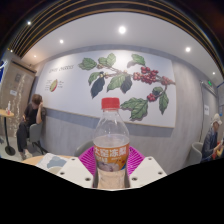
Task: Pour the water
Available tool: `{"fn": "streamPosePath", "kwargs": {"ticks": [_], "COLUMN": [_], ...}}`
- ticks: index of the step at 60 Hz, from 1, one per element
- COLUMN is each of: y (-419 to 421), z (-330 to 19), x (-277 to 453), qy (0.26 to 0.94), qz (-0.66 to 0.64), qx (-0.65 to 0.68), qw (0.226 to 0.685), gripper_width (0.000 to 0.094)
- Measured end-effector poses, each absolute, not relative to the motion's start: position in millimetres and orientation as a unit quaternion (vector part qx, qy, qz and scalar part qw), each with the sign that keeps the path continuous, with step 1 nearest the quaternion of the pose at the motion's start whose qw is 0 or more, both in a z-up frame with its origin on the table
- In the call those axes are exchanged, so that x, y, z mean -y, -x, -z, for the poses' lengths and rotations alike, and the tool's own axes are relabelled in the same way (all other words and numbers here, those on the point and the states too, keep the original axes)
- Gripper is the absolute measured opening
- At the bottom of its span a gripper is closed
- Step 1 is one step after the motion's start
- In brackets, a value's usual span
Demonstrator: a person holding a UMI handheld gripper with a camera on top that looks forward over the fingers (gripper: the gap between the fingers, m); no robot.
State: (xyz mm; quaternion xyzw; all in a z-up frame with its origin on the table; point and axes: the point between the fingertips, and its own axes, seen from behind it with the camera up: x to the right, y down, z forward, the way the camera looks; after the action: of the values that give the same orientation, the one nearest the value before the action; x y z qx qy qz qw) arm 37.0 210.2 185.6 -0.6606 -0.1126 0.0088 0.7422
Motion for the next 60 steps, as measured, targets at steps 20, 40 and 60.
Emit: {"fn": "streamPosePath", "kwargs": {"ticks": [20, 40, 60], "y": [-87, -74, -82], "z": [-129, -127, -116], "x": [-218, -217, -136], "qy": [0.704, 0.713, 0.745], "qz": [-0.085, -0.074, -0.055], "qx": [0.064, 0.077, 0.12], "qw": [0.702, 0.693, 0.654], "gripper_width": [0.0354, 0.0509, 0.0853]}}
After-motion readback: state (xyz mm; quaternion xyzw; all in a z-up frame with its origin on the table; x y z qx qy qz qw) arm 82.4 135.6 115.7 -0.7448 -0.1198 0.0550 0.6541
